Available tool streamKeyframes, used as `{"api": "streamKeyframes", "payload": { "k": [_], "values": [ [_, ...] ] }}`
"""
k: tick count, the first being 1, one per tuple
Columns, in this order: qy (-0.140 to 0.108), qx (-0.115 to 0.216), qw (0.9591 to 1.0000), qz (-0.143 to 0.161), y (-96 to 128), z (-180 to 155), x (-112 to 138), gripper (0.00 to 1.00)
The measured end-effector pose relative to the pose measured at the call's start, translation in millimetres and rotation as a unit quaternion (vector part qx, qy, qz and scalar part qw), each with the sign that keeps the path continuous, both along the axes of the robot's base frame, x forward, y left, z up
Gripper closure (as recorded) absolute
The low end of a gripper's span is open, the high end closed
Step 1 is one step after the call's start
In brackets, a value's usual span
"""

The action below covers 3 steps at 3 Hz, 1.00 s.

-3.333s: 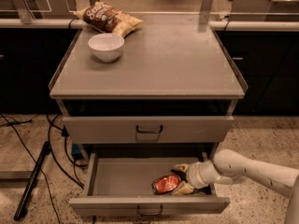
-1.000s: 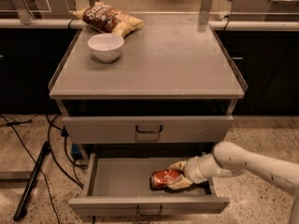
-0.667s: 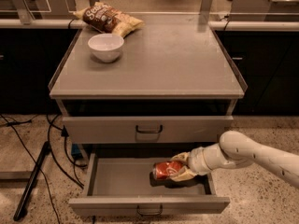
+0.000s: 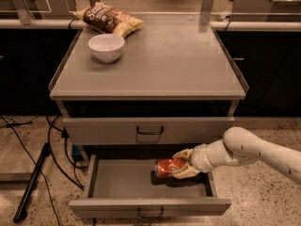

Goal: Pick coke can from middle drawer and place on counter

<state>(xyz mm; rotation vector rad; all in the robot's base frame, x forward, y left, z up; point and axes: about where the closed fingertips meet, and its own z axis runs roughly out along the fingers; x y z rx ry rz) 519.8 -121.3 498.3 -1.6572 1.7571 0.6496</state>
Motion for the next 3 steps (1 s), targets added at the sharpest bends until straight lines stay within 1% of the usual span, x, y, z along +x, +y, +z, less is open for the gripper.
{"api": "streamKeyframes", "payload": {
  "k": [1, 2, 3],
  "values": [
    [-0.006, -0.007, 0.9999, -0.011, -9, 45, 8, 1.00],
    [0.003, -0.020, 0.9995, -0.026, -25, 125, 12, 1.00],
    [0.027, -0.021, 0.9992, -0.019, -32, 200, -6, 1.00]
  ]
}}
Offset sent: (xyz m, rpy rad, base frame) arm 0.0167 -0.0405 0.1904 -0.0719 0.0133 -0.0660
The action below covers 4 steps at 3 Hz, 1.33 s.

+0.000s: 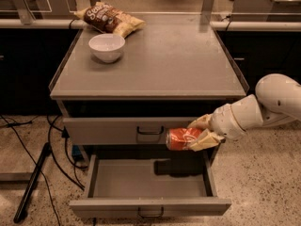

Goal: Pick coke can from middle drawer and place on counter

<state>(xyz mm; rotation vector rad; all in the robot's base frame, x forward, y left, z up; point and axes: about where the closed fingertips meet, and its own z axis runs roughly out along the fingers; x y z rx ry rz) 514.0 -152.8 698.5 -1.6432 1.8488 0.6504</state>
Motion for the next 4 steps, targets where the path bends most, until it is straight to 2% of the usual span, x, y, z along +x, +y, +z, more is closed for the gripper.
{"api": "streamKeyframes", "payload": {
  "k": [1, 2, 4],
  "values": [
    [0.000, 0.000, 1.0000, 0.000, 0, 0, 0, 1.00],
    [-0.002, 0.000, 1.0000, -0.002, 1, 22, 0, 1.00],
    [-0.004, -0.019, 0.9996, -0.021, -3, 145, 1, 1.00]
  ]
}}
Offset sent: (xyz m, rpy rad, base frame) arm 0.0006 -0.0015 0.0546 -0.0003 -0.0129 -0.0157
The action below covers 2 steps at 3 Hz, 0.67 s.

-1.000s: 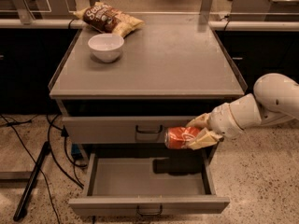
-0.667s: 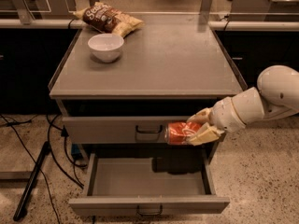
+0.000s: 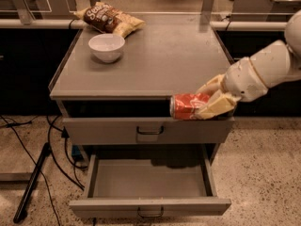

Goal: Pick coke can from middle drawer and place on counter

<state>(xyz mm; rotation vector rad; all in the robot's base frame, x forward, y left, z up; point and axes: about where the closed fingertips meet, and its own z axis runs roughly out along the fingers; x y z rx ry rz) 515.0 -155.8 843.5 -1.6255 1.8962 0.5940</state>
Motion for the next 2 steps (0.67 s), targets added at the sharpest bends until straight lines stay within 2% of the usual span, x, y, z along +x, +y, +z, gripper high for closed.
{"api": "streamKeyframes", "payload": {
  "k": [1, 2],
  "values": [
    [-0.036, -0.020, 0.9991, -0.008, -2, 33, 34, 1.00],
    [-0.051, -0.022, 0.9984, -0.010, -1, 45, 44, 1.00]
  ]
}}
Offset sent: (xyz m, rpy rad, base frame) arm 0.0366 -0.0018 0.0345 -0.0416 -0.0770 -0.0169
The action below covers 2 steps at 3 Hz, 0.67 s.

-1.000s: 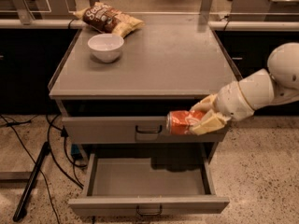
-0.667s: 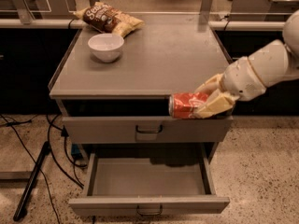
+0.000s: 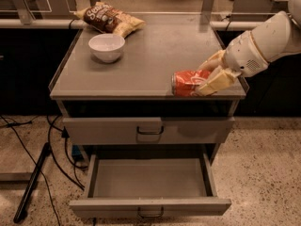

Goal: Pick coke can from middle drawer and place on counter

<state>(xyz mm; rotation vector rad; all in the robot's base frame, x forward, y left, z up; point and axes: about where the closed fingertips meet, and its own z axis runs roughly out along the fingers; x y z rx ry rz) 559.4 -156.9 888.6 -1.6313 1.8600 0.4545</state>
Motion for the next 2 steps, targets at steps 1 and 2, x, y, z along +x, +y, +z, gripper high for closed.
{"api": "streamKeyframes", "payload": {
  "k": [1, 2],
  "values": [
    [0.000, 0.000, 1.0000, 0.000, 0, 0, 0, 1.00],
    [-0.010, -0.008, 0.9999, 0.006, 5, -8, 15, 1.00]
  ]
}}
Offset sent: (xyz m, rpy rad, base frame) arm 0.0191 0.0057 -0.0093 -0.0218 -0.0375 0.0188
